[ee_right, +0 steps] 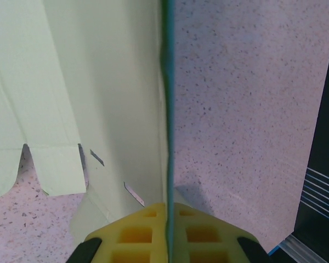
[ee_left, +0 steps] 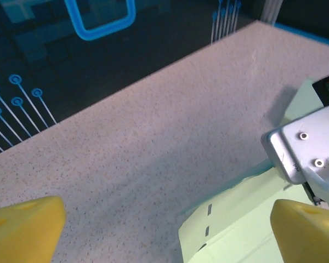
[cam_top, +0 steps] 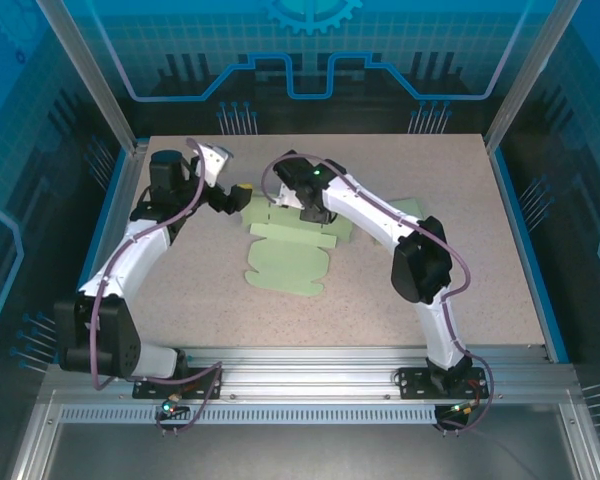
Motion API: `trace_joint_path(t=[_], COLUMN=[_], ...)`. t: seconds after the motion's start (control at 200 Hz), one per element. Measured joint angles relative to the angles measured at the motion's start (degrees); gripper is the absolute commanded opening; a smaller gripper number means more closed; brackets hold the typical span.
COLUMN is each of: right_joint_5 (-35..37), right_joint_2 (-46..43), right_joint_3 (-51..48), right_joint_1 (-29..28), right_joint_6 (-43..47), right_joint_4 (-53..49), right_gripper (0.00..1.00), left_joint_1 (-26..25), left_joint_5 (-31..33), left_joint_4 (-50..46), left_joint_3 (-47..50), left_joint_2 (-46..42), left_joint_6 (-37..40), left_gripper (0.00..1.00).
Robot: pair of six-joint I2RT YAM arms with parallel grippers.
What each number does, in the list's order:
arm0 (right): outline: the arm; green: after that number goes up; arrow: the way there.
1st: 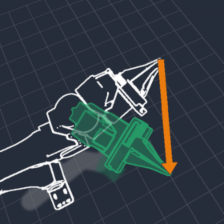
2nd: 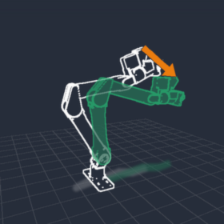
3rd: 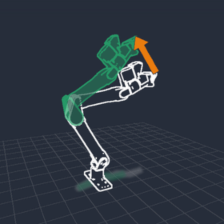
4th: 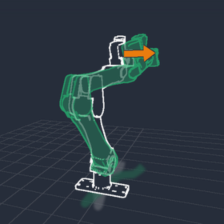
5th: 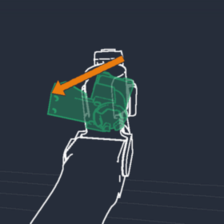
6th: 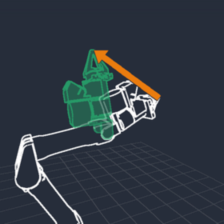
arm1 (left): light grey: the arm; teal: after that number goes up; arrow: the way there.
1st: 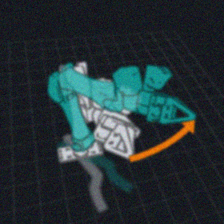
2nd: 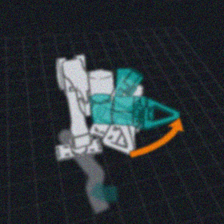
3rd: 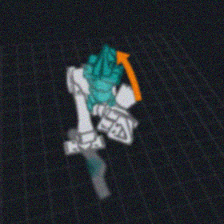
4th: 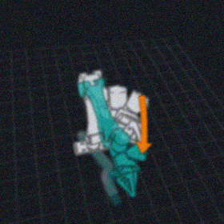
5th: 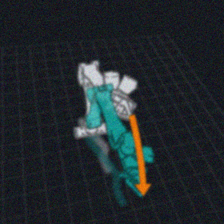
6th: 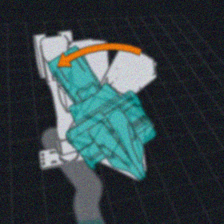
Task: Fold the paper box
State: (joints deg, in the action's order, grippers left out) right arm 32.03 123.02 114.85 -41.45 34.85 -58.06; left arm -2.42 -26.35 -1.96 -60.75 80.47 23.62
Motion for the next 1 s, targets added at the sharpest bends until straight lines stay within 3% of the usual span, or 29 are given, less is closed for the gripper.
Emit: trace_joint_path(t=[0.07, 0.35, 0.65, 0.935, 1.0], right_joint_5=[0.50, 1.20, 0.96, 0.52, 0.48], right_joint_2=[0.00, -0.85, -5.18, -7.43, -7.43], right_joint_3=[-2.54, -9.94, -14.84, -16.52, -16.52], right_joint_1=[-0.55, -1.01, -0.98, -0.98, -0.98], right_joint_6=[0.85, 3.82, 4.35, 5.51, 5.75], right_joint_4=[2.62, 9.07, 16.68, 20.57, 20.68], right_gripper=[0.03, 0.03, 0.02, 0.01, 0.02], left_joint_1=[-1.27, -6.62, -5.38, -4.48, -5.11], left_joint_5=[-0.04, 4.00, 3.37, 2.56, 2.60], left_joint_4=[-2.60, -10.10, -13.53, -16.00, -16.35], left_joint_3=[-1.22, -3.89, -3.87, -6.27, -7.89], left_joint_2=[1.44, 7.69, 9.38, 10.80, 12.26], left_joint_6=[4.09, 16.98, 20.06, 21.40, 21.81], left_gripper=[0.88, 0.84, 0.83, 0.74, 0.63])
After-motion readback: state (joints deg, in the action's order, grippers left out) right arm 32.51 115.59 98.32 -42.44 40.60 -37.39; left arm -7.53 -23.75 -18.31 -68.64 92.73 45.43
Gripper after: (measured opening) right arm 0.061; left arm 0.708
